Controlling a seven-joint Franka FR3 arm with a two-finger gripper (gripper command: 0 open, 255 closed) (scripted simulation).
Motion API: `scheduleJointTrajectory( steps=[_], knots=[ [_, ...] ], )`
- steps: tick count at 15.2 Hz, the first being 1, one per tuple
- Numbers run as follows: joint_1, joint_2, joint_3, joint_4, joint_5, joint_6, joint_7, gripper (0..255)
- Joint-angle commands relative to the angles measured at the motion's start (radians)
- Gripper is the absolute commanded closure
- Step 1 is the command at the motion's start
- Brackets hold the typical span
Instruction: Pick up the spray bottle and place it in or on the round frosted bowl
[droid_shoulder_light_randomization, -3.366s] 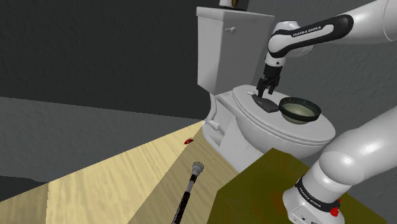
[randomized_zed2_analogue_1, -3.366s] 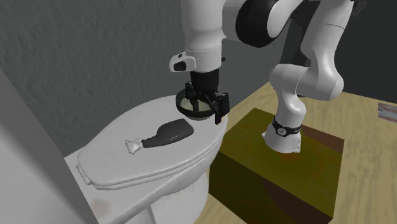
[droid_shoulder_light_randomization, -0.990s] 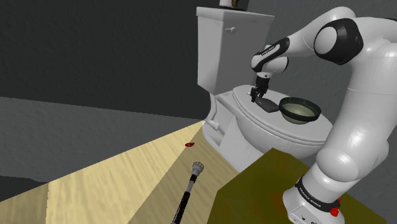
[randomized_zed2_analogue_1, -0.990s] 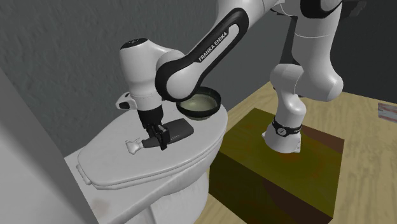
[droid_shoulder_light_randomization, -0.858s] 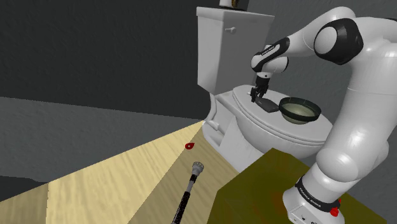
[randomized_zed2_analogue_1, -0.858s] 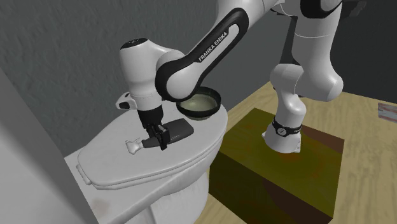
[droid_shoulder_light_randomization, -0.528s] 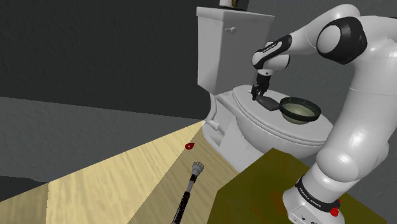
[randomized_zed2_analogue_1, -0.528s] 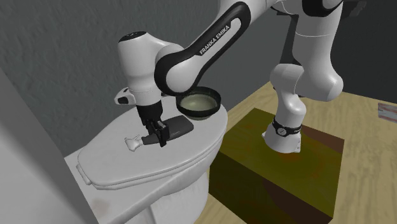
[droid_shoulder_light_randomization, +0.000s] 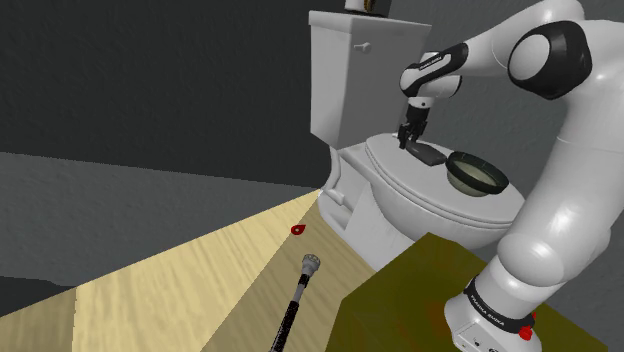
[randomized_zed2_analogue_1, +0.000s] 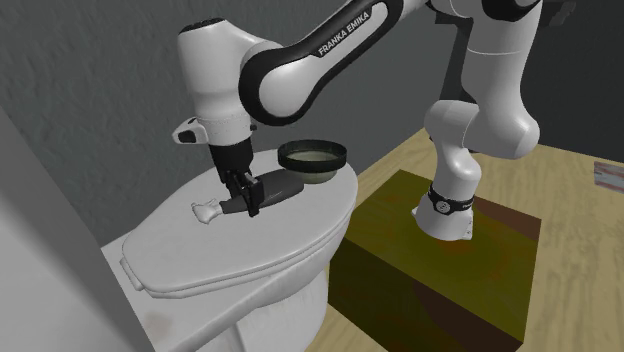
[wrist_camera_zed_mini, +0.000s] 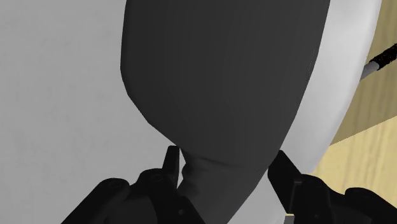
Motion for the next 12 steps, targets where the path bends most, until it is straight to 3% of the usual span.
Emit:
scheduleJointTrajectory(
  steps=[1,12],
  knots=[
    [0.001,-0.013,-0.002,0.014,-0.006,-0.027,0.003,255],
    [0.006,-0.062,-0.006,0.106,-0.029,-0.163,0.016,255]
  ],
)
